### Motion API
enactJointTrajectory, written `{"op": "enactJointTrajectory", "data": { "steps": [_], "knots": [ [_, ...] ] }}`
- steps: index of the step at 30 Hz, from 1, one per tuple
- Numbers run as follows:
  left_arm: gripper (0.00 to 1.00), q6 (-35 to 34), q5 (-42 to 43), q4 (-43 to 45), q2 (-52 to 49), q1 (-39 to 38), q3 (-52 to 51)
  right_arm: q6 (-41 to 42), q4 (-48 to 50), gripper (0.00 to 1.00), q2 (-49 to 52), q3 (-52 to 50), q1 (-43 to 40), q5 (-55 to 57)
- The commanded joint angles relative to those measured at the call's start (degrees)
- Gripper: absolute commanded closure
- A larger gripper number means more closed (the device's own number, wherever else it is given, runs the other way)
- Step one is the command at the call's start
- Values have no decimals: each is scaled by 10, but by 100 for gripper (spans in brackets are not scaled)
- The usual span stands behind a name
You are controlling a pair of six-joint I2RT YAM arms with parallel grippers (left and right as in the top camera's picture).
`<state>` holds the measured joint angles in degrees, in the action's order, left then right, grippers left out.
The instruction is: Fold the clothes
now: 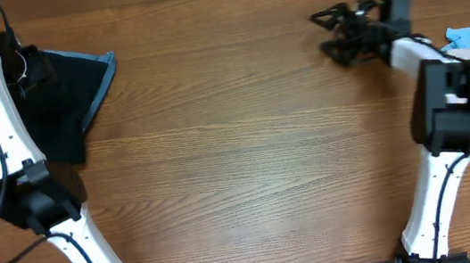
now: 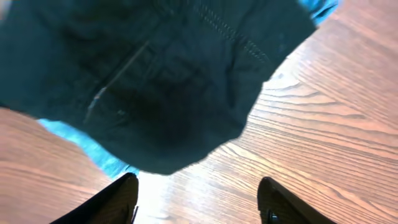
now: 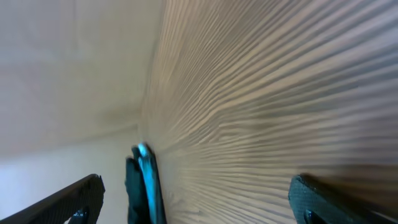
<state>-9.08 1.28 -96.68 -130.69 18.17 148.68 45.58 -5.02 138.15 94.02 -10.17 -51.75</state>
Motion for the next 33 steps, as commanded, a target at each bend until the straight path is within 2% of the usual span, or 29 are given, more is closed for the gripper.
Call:
{"op": "enactJointTrajectory", "data": {
  "steps": [1, 2, 4, 5, 6, 7, 11, 12, 13, 15, 16, 20, 24, 28, 30, 33],
  "knots": [
    [32, -23, -35, -1, 118, -9, -35, -17, -44, 0, 20, -17, -26, 66],
    [32, -33, -59, -1, 149, -14, -66, -81, -62, 0, 20, -17, -31, 48],
    [32, -55, -99, -1, 214, -29, -150, -122, -103, 20, 17, -14, -34, 45],
    [34, -60, -104, 5, 241, -41, -199, -140, -127, 58, 10, -10, -34, 61],
    [40, -60, -105, 21, 258, -54, -247, -148, -154, 88, -1, -5, -34, 93],
    [49, -60, -120, 46, 269, -70, -308, -163, -196, 96, -22, 5, -30, 144],
    [51, -64, -166, 130, 270, -88, -468, -240, -341, 96, -65, 64, -6, 281],
    [51, -64, -172, 177, 270, -88, -517, -252, -377, 96, -67, 82, -1, 316],
    [51, -63, -176, 207, 270, -88, -544, -266, -401, 85, -67, 95, 2, 334],
    [46, -63, -212, 294, 270, -89, -607, -270, -414, 26, -67, 98, 2, 339],
    [44, -62, -239, 327, 270, -89, -635, -270, -418, 0, -67, 98, 2, 339],
    [33, -46, -264, 439, 270, -89, -728, -269, -420, 0, -67, 97, 2, 339],
    [18, -37, -269, 493, 270, -90, -755, -246, -418, 0, -67, 97, 2, 337],
    [18, 14, -267, 548, 270, -111, -755, -246, -418, 0, -67, 97, 2, 337],
    [22, 14, -268, 559, 269, -122, -756, -246, -418, 0, -67, 97, 2, 337],
    [23, 16, -268, 573, 269, -126, -763, -246, -418, 0, -67, 97, 2, 337]
  ]
}}
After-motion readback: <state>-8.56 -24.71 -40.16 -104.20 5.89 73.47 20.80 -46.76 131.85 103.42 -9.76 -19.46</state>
